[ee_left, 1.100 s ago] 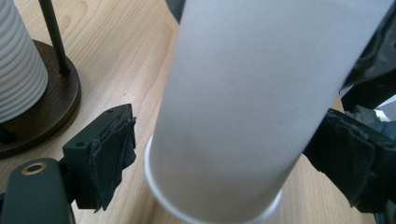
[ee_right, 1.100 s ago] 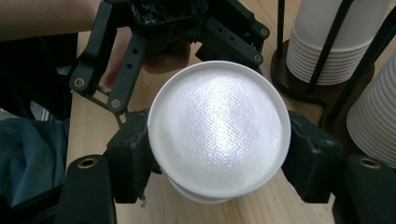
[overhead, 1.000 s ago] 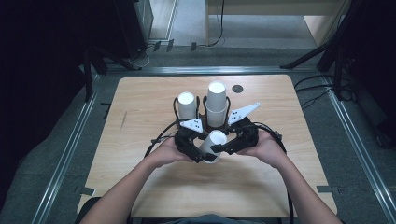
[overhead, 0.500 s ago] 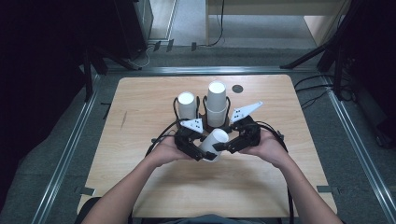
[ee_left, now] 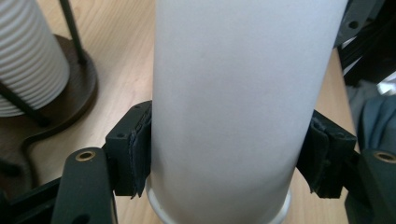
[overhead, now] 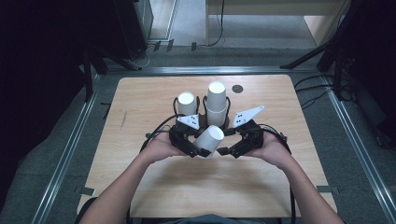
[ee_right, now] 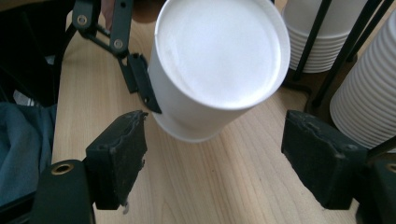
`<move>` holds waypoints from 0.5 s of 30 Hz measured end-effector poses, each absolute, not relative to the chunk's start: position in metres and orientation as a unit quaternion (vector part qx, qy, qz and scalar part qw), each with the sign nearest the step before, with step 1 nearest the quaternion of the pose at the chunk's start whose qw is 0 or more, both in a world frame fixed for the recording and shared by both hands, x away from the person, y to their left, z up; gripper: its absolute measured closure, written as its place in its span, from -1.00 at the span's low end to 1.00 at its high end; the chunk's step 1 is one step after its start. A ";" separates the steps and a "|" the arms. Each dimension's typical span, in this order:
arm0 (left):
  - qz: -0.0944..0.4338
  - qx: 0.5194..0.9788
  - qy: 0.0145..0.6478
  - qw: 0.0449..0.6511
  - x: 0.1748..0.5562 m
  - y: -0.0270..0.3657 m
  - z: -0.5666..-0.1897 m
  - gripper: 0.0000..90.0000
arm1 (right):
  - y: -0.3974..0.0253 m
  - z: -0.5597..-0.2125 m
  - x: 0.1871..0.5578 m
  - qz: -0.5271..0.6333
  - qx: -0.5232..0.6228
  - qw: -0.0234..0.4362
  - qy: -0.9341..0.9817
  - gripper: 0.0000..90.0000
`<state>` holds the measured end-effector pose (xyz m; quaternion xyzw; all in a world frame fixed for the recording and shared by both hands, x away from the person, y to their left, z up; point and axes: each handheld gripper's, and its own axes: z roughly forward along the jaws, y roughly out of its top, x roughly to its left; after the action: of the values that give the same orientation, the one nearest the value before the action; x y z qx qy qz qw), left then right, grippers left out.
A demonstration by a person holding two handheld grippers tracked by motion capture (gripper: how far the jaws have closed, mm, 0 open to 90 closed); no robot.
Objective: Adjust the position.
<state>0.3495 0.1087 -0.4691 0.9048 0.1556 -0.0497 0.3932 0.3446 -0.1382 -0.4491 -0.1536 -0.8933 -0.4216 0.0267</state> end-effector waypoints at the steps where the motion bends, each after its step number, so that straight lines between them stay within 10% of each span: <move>1: -0.046 0.906 0.156 0.390 0.350 0.109 -0.468 -0.35 | -0.138 -0.450 0.344 -0.419 -0.153 0.026 -0.895 -0.50; 15: -0.023 0.933 0.138 0.330 0.358 0.113 -0.461 -0.36 | -0.133 -0.460 0.344 -0.411 -0.149 0.019 -0.899 -0.50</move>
<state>0.3584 0.1129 -0.4615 0.9335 0.1382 -0.0234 0.3301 0.3439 -0.1329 -0.4598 -0.1492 -0.8990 -0.4114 0.0194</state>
